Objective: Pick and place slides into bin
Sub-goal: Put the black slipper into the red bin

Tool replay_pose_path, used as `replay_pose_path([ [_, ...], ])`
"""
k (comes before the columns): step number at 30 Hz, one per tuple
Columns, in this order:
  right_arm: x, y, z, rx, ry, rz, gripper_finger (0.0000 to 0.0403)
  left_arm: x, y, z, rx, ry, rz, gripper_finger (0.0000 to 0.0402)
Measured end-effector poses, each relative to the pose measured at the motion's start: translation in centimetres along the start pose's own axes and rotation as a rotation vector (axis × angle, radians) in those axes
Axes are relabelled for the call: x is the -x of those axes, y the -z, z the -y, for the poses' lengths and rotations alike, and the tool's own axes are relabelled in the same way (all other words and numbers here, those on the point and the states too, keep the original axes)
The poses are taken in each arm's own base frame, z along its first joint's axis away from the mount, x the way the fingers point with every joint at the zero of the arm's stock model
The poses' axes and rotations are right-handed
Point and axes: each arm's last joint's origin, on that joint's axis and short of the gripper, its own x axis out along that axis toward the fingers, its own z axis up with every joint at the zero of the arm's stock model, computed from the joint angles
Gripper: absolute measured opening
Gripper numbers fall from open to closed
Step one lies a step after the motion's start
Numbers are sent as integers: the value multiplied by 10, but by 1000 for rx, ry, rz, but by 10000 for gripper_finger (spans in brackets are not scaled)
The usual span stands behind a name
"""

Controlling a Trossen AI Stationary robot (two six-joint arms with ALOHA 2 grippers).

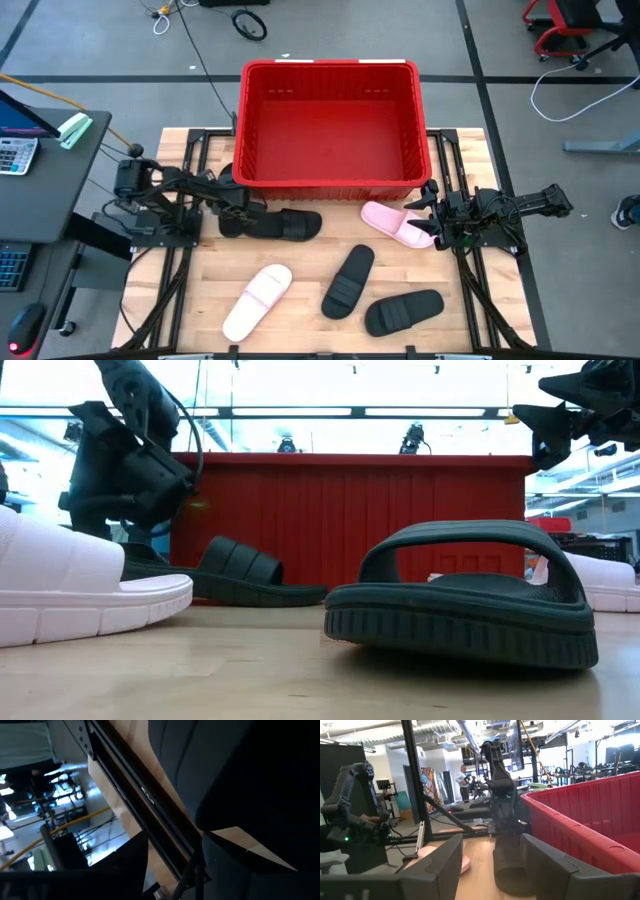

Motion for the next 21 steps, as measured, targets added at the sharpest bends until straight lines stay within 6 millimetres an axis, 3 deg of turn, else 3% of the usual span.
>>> replay_pose_path([
  [6, 0, 0, 0, 0, 1, -1, 206, -11, -13, 10, 3, 49, 1, 149],
  [12, 0, 1, 0, -1, 5, -5, 206, -9, -9, 15, -49, 78, -52, 16],
  [16, 0, 1, 0, -1, 4, -5, 206, 5, 8, 18, -89, 59, -133, 6],
  [21, 0, 0, 0, -1, 3, -4, 206, 38, 23, 25, -123, 34, -52, 4],
])
